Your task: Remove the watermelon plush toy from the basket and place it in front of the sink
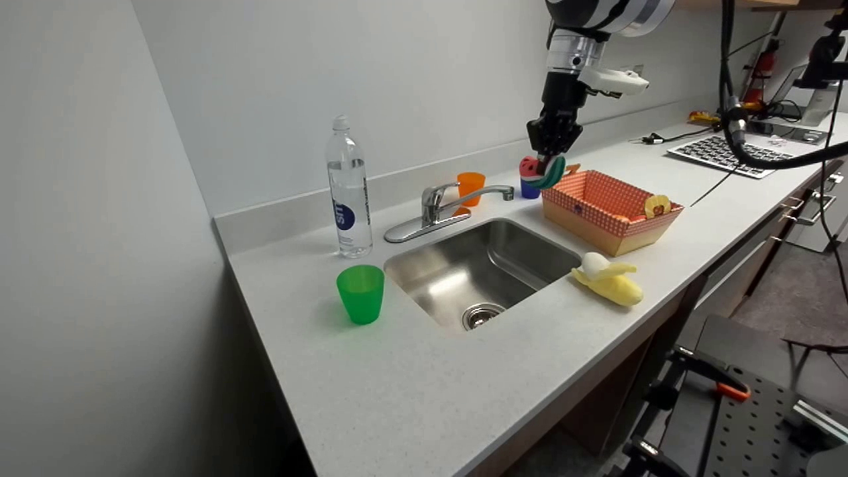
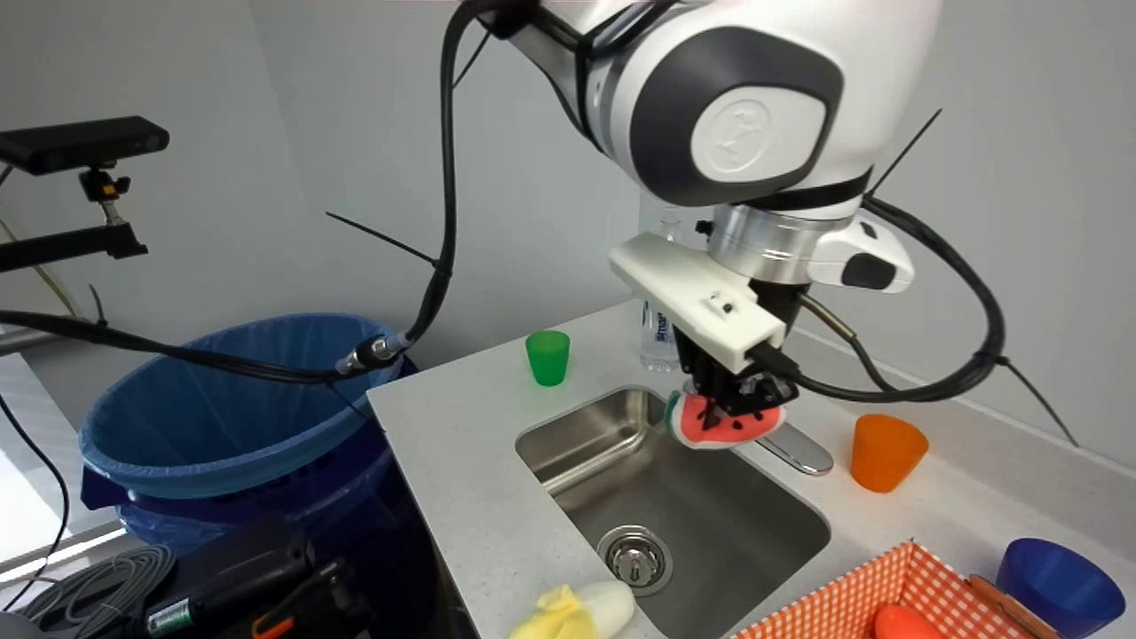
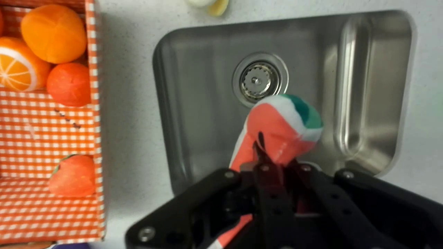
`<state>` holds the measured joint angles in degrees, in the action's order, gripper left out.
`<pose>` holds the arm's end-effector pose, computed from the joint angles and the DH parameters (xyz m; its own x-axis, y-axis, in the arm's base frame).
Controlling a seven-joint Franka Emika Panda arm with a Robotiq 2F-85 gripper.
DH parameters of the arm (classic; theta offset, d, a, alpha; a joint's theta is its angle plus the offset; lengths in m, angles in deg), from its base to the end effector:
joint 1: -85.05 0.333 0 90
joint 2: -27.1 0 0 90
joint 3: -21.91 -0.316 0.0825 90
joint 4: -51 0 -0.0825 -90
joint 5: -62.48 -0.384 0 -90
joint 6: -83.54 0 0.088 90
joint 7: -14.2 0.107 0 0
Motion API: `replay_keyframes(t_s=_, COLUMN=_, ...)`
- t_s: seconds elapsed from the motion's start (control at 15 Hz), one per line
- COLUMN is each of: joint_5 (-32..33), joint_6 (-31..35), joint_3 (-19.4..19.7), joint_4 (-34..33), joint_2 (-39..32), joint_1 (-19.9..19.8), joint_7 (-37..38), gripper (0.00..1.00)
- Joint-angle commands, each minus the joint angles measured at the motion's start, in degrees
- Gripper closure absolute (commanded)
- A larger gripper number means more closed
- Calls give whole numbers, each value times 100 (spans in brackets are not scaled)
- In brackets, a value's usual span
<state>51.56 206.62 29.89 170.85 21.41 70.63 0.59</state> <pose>0.5189 -0.2043 0.3735 0.9664 -0.2566 -0.0141 -0.2558 -0.9553 -0.1482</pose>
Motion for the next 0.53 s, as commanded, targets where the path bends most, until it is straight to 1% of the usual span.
replay_keyframes(t_s=0.0, joint_5=6, joint_6=230, joint_3=-84, joint_4=920, joint_2=721, joint_1=282, joint_7=-391, gripper=98)
replay_keyframes(t_s=0.47, joint_5=135, joint_6=436, joint_3=-227, joint_4=2195, joint_2=1697, joint_1=768, joint_7=-1040, gripper=98)
